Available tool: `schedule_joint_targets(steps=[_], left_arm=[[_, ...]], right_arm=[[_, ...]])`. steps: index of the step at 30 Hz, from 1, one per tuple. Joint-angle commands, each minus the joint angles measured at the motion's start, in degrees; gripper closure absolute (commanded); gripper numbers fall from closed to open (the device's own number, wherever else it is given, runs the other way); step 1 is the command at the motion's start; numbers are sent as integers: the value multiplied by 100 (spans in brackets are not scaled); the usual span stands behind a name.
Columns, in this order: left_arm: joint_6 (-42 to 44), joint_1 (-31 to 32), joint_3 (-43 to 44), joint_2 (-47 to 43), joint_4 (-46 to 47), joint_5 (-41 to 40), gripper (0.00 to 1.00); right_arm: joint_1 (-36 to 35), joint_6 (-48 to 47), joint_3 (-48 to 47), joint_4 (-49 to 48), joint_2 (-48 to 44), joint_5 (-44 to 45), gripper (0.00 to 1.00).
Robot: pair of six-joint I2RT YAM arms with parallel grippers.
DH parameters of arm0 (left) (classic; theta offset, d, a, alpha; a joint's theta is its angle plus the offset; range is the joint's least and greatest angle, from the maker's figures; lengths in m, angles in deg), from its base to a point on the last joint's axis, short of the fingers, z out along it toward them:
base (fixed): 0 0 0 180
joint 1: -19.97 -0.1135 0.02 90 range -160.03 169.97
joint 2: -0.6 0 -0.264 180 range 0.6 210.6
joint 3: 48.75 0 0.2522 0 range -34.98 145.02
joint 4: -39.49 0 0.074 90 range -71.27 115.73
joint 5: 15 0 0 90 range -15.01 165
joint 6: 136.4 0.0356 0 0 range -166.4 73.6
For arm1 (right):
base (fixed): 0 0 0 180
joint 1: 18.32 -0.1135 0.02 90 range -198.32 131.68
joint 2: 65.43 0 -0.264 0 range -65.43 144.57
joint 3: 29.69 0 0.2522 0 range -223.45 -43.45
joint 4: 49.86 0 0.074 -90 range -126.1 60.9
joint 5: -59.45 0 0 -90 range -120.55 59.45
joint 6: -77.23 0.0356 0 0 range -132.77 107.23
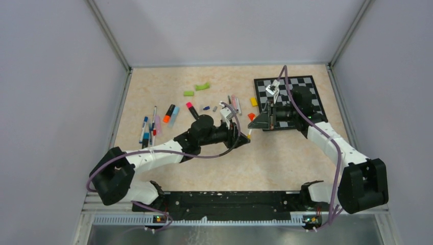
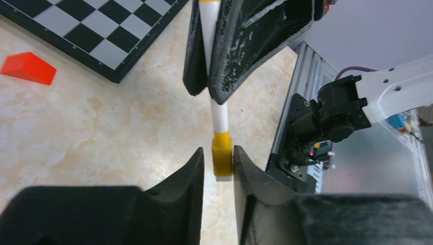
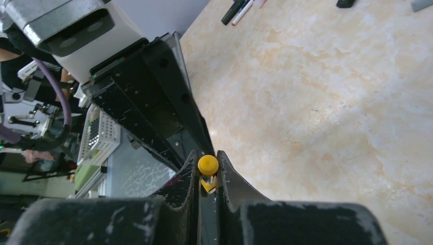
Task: Open the pen caps
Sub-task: Pick up the pen from the center of the board, then open the pen cap from the pen.
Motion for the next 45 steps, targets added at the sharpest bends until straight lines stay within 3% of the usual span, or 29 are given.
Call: schedule_joint_targets(steps=[1,3,5,12,15,19,22,24,26,29,35,43,45], left_arm=[[-123,-5,-43,-273,490,-59,58],[-201,-22,-285,-464,923,-35,37],[-288,-77,-503,-598,1257,100,25],[-471,-156,-551,-554,1370,450,26],[-593,-156,-461,-343,1530,687,29],[-711,-157,-292,-62,1542,874,41],[-788,-156,-233,51,1569,965,58],[-815,-156,-213,95,1543,978,85],[-798,-157,-238,106,1546,983,100],[-686,-157,-269,62,1257,933,100],[-716,-285,-858,-130,875,1079,100],[-373,-306,-1146,-587,-73,1351,100],[-253,-300,-1133,-711,-367,1324,100]], right_arm=[[-95,247,-222,-373,-139,-448,100],[-54,619,-171,-842,-171,-695,100],[-36,833,-40,-1182,-203,-782,100],[-32,1320,285,-1850,-315,-859,100],[-35,1322,298,-1859,-327,-851,100],[-36,1370,344,-1902,-346,-842,100],[-31,1362,344,-1899,-340,-811,100],[-32,1292,345,-1840,-332,-786,100],[-31,1162,323,-1694,-322,-762,100],[-19,838,153,-1353,-303,-739,100],[302,-732,-1139,480,115,-618,100],[775,-205,-2235,231,650,-761,100],[794,185,-2238,-214,703,-780,100]])
